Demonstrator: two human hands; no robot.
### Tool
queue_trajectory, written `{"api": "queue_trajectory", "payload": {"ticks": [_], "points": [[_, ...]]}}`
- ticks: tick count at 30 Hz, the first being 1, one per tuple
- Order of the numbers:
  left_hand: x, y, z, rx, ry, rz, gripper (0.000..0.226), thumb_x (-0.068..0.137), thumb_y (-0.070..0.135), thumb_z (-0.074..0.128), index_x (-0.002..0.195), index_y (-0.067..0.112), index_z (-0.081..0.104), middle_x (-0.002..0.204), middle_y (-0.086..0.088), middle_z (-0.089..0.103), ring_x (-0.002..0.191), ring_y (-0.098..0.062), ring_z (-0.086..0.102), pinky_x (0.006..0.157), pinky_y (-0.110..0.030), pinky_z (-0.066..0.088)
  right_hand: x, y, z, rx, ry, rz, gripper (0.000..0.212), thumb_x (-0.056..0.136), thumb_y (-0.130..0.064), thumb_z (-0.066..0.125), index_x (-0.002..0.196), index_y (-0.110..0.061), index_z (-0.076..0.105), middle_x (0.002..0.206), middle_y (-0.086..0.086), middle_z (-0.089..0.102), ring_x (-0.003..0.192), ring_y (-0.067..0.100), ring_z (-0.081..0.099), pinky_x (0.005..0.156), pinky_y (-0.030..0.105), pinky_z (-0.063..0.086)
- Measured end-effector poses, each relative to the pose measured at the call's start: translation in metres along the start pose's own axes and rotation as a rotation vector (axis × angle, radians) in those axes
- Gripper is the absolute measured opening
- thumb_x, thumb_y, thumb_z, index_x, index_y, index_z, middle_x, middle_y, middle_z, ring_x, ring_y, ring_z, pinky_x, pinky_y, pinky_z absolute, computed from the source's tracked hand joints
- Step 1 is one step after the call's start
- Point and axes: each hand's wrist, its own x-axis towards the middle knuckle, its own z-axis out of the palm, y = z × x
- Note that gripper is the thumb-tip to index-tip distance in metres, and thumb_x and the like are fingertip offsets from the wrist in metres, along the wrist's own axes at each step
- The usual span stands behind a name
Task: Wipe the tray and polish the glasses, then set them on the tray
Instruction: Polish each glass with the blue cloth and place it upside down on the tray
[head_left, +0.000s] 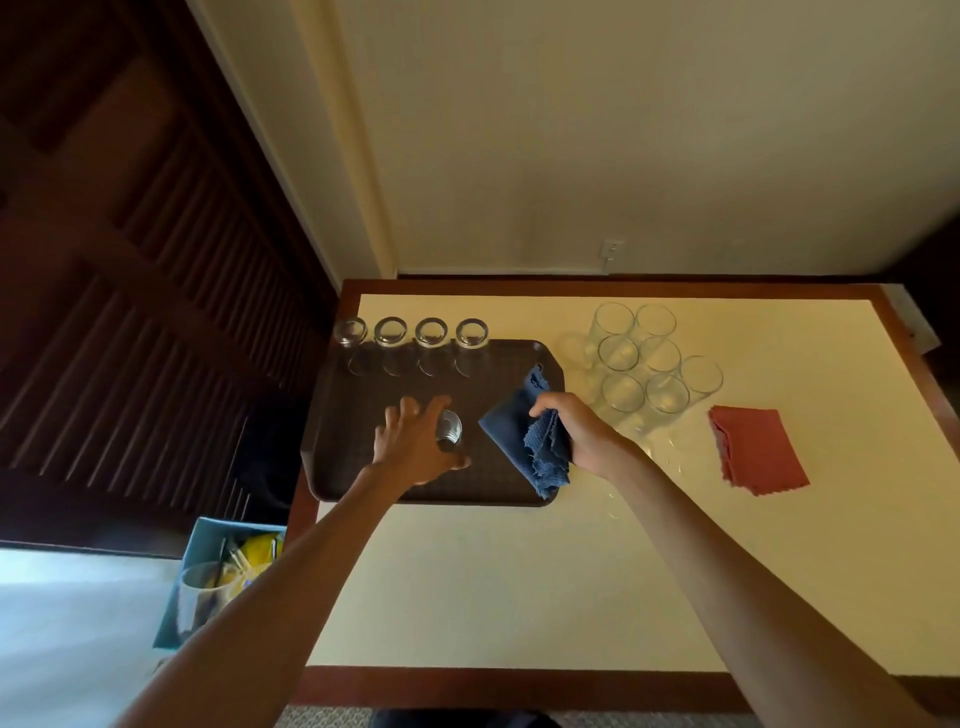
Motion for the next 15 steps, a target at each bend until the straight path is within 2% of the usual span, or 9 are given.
{"api": "queue_trajectory", "payload": {"ticks": [2, 3, 5, 6, 8, 11, 14, 15], "points": [[0.002, 0.004, -0.024, 0.011, -0.021, 0.014, 0.092, 0.087, 0.054, 0.075, 0.161, 0.032, 0.025, 0.160, -0.012, 0.029, 0.147, -0.039, 0.029, 0.116, -0.055, 0.035, -0.003, -0.004, 0.002, -0.016, -0.044, -0.006, 0.016, 0.071, -0.018, 0.061, 0.080, -0.013, 0.049, 0.073, 0.005, 0.052, 0.069, 0.020, 0.053, 0.066, 0.033, 0.040], [0.003, 0.007, -0.039, -0.091, -0.014, 0.032, 0.079, 0.092, 0.045, 0.072, 0.158, 0.030, 0.032, 0.159, -0.010, 0.033, 0.148, -0.036, 0.030, 0.118, -0.054, 0.033, -0.004, -0.005, 0.003, -0.021, -0.061, -0.008, 0.013, 0.073, -0.016, 0.060, 0.077, -0.014, 0.047, 0.071, 0.005, 0.051, 0.067, 0.019, 0.051, 0.065, 0.033, 0.038], [0.001, 0.017, -0.066, -0.436, -0.014, 0.057, 0.045, 0.100, 0.031, 0.064, 0.143, 0.022, 0.056, 0.143, -0.003, 0.056, 0.139, -0.026, 0.048, 0.113, -0.043, 0.041, -0.005, -0.009, 0.007, -0.022, -0.099, -0.014, 0.011, 0.076, -0.012, 0.057, 0.075, -0.015, 0.046, 0.071, 0.005, 0.051, 0.068, 0.019, 0.051, 0.066, 0.032, 0.038], [-0.003, 0.021, -0.076, -0.573, -0.038, 0.052, 0.031, 0.103, 0.030, 0.061, 0.132, 0.019, 0.066, 0.129, 0.001, 0.065, 0.129, -0.021, 0.058, 0.105, -0.036, 0.046, -0.007, -0.011, 0.012, -0.026, -0.128, -0.021, 0.010, 0.079, -0.011, 0.055, 0.075, -0.015, 0.047, 0.073, 0.005, 0.051, 0.069, 0.019, 0.051, 0.068, 0.032, 0.038], [-0.008, 0.027, -0.086, -0.676, -0.110, 0.060, 0.026, 0.102, 0.036, 0.063, 0.109, 0.016, 0.078, 0.109, 0.001, 0.075, 0.111, -0.019, 0.068, 0.093, -0.031, 0.051, -0.009, -0.016, 0.020, -0.048, -0.188, -0.031, 0.009, 0.076, -0.013, 0.056, 0.081, -0.013, 0.048, 0.076, 0.006, 0.053, 0.075, 0.020, 0.052, 0.072, 0.033, 0.039], [-0.021, 0.023, -0.087, -0.751, -0.148, 0.082, 0.014, 0.095, 0.033, 0.074, 0.092, 0.022, 0.082, 0.098, 0.002, 0.080, 0.102, -0.015, 0.073, 0.095, -0.032, 0.056, -0.016, -0.025, 0.034, -0.111, -0.245, -0.038, 0.026, 0.064, -0.018, 0.060, 0.088, -0.012, 0.051, 0.080, 0.008, 0.056, 0.078, 0.022, 0.055, 0.072, 0.034, 0.041], [-0.026, 0.016, -0.094, -0.800, -0.120, 0.087, 0.008, 0.095, 0.024, 0.075, 0.090, 0.018, 0.079, 0.095, 0.001, 0.078, 0.096, -0.012, 0.071, 0.090, -0.029, 0.053, -0.019, -0.031, 0.039, -0.177, -0.211, -0.050, 0.010, 0.079, -0.011, 0.058, 0.081, -0.013, 0.049, 0.076, 0.008, 0.052, 0.072, 0.020, 0.053, 0.067, 0.033, 0.040], [-0.027, 0.014, -0.097, -0.808, -0.112, 0.085, 0.010, 0.096, 0.020, 0.073, 0.089, 0.015, 0.077, 0.090, 0.000, 0.075, 0.090, -0.011, 0.067, 0.084, -0.027, 0.051, -0.018, -0.032, 0.038, -0.204, -0.185, -0.064, 0.013, 0.084, -0.006, 0.055, 0.076, -0.013, 0.048, 0.072, 0.006, 0.049, 0.068, 0.018, 0.050, 0.064, 0.031, 0.039]]}}
